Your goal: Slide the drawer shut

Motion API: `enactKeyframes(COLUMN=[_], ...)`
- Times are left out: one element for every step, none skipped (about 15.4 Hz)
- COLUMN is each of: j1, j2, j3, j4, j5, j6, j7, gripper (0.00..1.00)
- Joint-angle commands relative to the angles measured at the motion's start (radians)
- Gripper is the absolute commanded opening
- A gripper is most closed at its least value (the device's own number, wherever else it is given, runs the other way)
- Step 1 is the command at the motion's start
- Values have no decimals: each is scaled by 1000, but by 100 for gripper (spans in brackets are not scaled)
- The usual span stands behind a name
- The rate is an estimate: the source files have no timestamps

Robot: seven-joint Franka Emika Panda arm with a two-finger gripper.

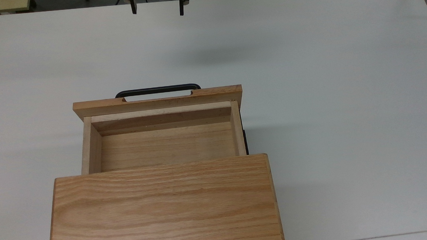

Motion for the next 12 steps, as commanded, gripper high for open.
enactKeyframes(j1=[-2,-2,-2,-2,-2,0,0,1,0,0,0,0], j2=[13,13,13,15,16,16,18,24,36,48,61,71], j3=[-3,-3,-3,-3,-3,-1,-1,-1,-1,-3,-3,-3], j4=[9,9,9,9,8,8,5,5,8,11,11,11], j5=[50,52,53,54,55,55,57,66,81,93,95,96], j6=[-8,-8,-8,-8,-8,-8,-8,-8,-7,-2,11,33], j7=[-12,-12,-12,-14,-14,-14,-15,-15,-17,-21,-26,-27], gripper=[96,82,70,58,46,33,21,9,0,0,0,0])
